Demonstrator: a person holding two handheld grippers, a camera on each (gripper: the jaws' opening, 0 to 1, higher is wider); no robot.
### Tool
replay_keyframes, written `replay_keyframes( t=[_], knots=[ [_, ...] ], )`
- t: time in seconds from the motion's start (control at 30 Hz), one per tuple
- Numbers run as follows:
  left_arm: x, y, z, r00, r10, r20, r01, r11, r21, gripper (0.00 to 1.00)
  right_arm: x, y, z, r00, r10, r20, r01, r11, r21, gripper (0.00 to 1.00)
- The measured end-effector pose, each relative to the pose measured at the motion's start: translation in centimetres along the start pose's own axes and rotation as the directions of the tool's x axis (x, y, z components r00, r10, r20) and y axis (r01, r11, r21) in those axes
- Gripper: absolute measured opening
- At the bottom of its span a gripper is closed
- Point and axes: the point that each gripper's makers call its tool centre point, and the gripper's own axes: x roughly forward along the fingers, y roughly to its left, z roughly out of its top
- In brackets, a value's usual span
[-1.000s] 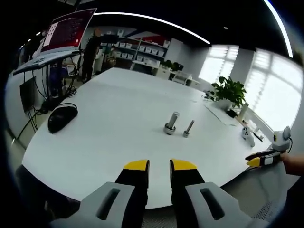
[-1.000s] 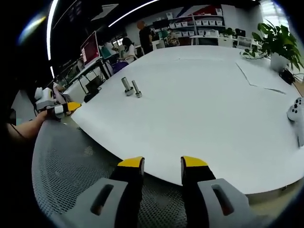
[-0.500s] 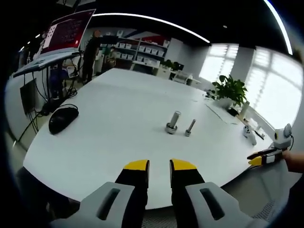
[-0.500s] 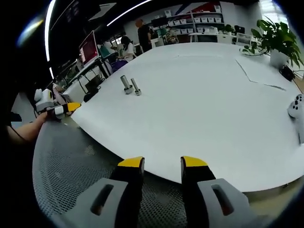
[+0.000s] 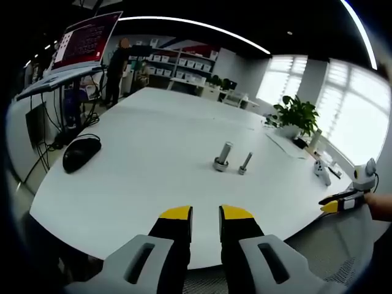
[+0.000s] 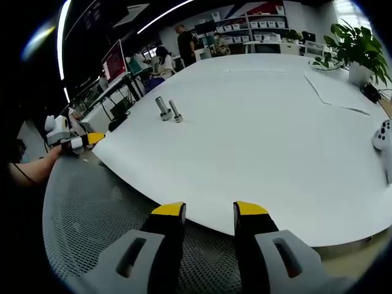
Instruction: Place the washer onto the threaded stud by aligning its center hole with the stud, sliding it down to the base, and recovering from edge contact or off-axis alignment until the washer reaches the visible bottom stop.
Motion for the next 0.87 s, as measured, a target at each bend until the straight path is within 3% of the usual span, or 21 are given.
replay_keyframes(
  t=[0.87],
  knots=[
    [0.00,0.13,0.05,1.000,0.009,0.004,-0.009,1.000,-0.005,0.15,0.00,0.02,0.03,1.000,0.005,0.005,-0.005,1.000,0.010,0.35]
  ],
)
